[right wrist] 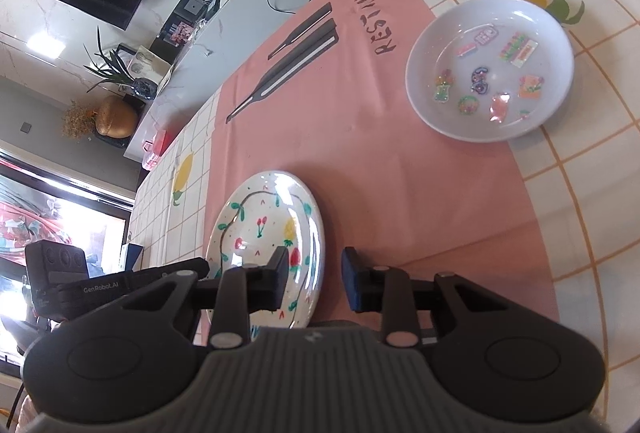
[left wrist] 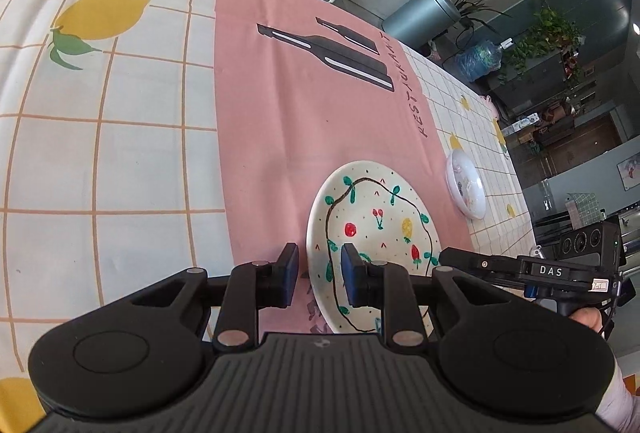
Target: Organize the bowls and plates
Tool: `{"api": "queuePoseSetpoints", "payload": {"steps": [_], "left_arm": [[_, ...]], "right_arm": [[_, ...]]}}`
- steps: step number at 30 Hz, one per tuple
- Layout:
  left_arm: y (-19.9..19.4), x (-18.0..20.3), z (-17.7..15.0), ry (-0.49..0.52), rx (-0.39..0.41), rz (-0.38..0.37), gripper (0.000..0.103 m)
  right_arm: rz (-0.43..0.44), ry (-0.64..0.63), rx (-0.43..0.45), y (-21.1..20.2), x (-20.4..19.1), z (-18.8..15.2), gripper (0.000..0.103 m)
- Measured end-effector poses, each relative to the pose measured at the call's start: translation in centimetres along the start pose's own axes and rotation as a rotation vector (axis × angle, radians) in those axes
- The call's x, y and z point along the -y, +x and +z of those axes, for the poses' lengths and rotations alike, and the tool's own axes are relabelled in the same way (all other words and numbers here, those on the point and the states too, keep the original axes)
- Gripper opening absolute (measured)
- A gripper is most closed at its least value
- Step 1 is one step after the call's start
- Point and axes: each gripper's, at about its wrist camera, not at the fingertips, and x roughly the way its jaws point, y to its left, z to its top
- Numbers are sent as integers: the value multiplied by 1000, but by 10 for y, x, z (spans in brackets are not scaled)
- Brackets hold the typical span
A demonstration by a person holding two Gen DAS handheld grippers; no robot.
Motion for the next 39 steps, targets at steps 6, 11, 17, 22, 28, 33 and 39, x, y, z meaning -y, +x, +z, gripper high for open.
{"api": "queuePoseSetpoints", "payload": {"steps": [6,11,17,22,28,33,39], "left_arm": [[3,-3,-4,-20,5,-22,22],[4,-14,-5,-95,18,-53,17],[7,-15,0,-168,0,-41,15],[9,-4,1,-145,11,-11,14],[10,-11,4,-177,-12,-27,13],[12,-23,9,-269,-40,-69,16],[16,-40,8,-406,-68,-124,21]], "right_arm": [[41,49,-7,4,8,-6,12],[88,116,-2,5,18,-8,13],[153,205,12,11,28,-8,13],[133,168,-1,18,14,-10,9],[129,191,-12,19,15,-8,9],[169,263,-16,18,18,-7,4],[166,313,-20,15,16,-6,3]]}}
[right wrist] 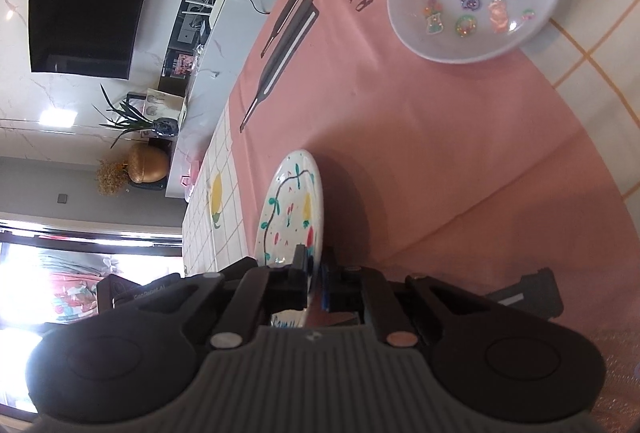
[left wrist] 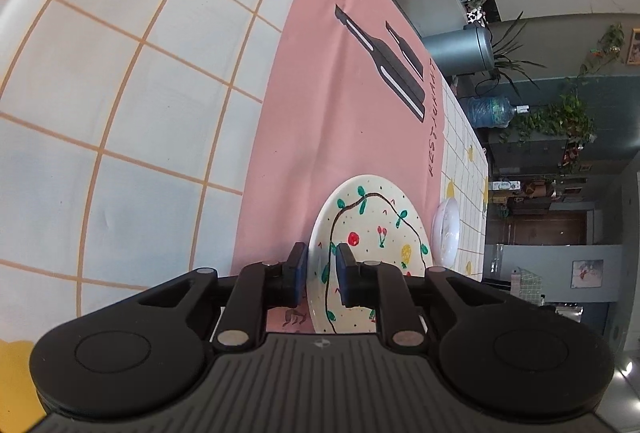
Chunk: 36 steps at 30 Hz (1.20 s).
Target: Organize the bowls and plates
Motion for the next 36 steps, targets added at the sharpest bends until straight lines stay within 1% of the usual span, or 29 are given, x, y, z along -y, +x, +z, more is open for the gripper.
{"api": "queuePoseSetpoints", "payload": {"steps": [2,4,5,7,10,11,12,16,21,24,27,32,36], "left_arm": [[1,-3,0,-30,2,-11,21],[2,-4,1,-52,-1,-18,22],[4,-4,2,-59,-6,-19,22],[6,-4,2,-64,-16,-20,22],[8,-1,2,-63,-11,-20,21],[7,1,1,-47,-6,-11,20],[5,4,1,-37,1,-5,15],[-4,19,-2,18,30,8,13],[-24,57,-12,113,85,7,11],[-34,81,-28,169,125,5,11],[-39,102,-49,203,161,-5,10],[-38,133,-102,241,211,-10,10],[-22,153,-152,266,231,-13,10]], "right_arm": [[8,55,-7,0,3,2,3],[1,73,-11,0,3,2,3],[10,109,-14,-1,6,1,3],[31,172,-28,0,11,0,3],[42,200,-41,0,11,-5,3],[42,202,-41,0,10,-6,3],[38,190,-38,-1,9,-7,3],[39,155,-34,-3,0,-8,3],[99,114,-17,-19,-11,-9,3],[147,88,-2,-38,-19,-11,3],[187,56,8,-62,-24,-15,3],[232,9,-2,-113,-18,-26,3],[255,-4,-23,-160,5,-33,3]]}}
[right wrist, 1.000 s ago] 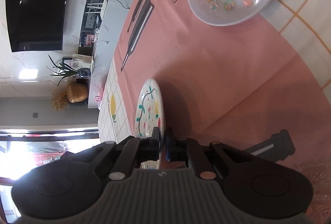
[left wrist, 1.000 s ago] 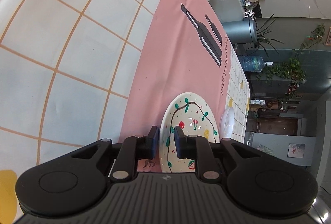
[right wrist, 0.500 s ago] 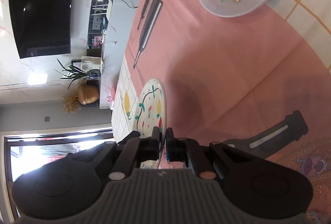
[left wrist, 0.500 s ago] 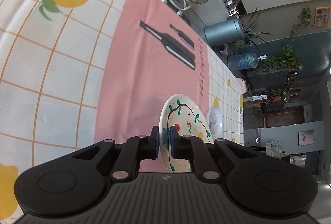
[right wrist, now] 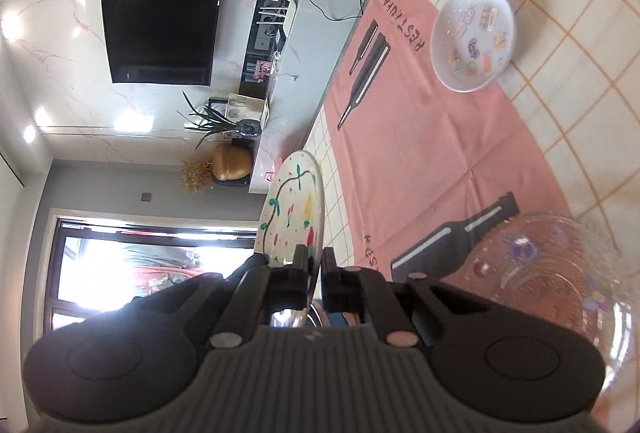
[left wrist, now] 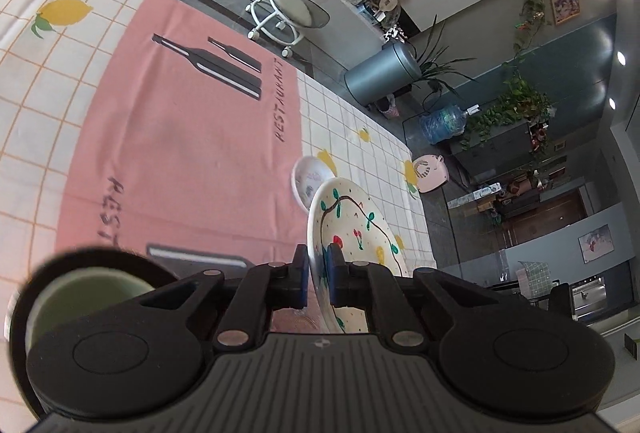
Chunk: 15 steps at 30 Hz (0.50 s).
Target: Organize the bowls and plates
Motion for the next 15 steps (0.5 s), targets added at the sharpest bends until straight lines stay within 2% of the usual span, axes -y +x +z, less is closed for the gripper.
{"api": "queuePoseSetpoints", "payload": {"steps": [3,7,12,15], "left_arm": [[11,12,-32,-1,13,4,10],[32,9,-72,-59,32,20,10],[58,-18,-100,-141,18,34,10],[62,-22,-109,-133,34,67,11]], "right_arm": [[-11,-11,-14,-35,11,-6,4],[-61,-9,-24,-64,31,-14,4],[-152,22,-52,-74,67,-19,5],[-205,15,-67,-70,80,-22,5]]}}
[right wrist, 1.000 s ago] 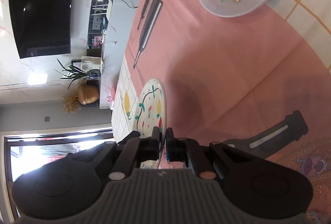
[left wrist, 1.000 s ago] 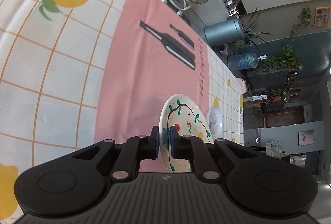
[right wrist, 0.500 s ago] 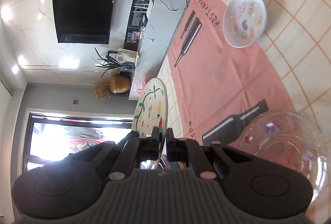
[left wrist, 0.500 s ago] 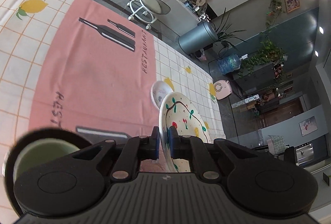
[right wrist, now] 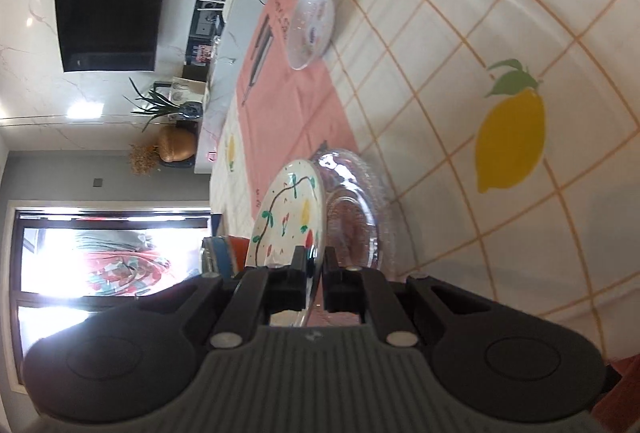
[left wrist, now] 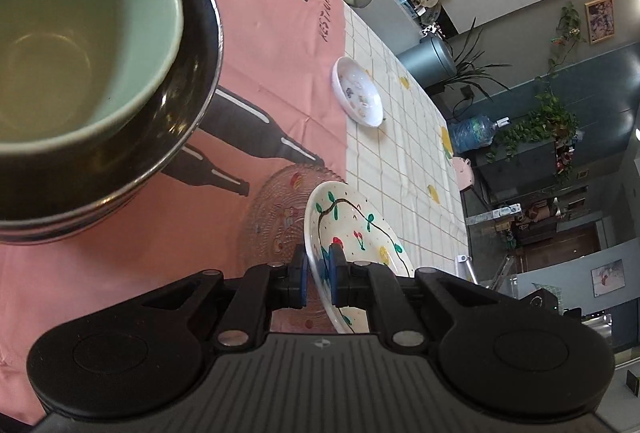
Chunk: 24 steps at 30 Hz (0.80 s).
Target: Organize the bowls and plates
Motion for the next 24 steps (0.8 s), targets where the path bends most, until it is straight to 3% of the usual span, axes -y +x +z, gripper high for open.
{"api": "queuePoseSetpoints", "payload": {"steps": [18,24], "left_arm": [[-8,-3,-17,67,60,83,14],[-10,0,-19,90,71,99,14]], "right_arm": [[-267,-262,-39,23,-36,-1,15],[-301,-281,-29,24,-42,-4,15]]}}
